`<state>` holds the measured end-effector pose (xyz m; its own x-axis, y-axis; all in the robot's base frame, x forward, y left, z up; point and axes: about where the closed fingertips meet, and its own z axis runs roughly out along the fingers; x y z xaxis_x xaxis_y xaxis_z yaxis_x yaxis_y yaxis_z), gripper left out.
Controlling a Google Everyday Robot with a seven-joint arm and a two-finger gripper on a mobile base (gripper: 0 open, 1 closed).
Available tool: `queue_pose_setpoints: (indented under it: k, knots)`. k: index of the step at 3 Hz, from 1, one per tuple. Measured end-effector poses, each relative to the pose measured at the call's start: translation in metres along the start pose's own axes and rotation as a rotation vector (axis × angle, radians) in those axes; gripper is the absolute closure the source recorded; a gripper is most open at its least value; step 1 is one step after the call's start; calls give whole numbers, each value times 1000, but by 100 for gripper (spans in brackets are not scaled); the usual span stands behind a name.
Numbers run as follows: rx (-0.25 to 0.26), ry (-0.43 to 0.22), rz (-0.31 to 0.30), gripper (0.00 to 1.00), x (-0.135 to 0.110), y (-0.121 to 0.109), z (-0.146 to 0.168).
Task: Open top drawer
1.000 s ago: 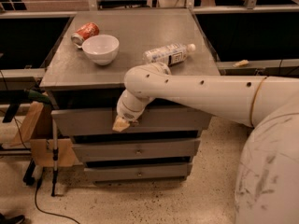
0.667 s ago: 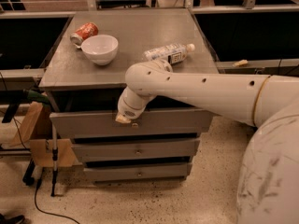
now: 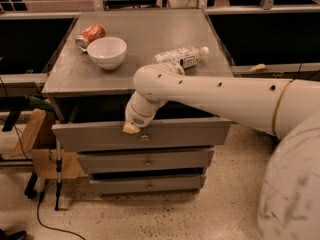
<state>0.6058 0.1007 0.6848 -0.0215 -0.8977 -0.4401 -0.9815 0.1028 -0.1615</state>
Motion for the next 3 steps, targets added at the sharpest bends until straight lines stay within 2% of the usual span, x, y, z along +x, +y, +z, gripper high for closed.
queue_pose_setpoints:
  k: [1,2,3]
  knots:
    - [-3,-3,-4,100,0,2,-2]
    - [-7,8,-9,100,15,12,-11]
    - [-13,2,-31,100,15,26,-20]
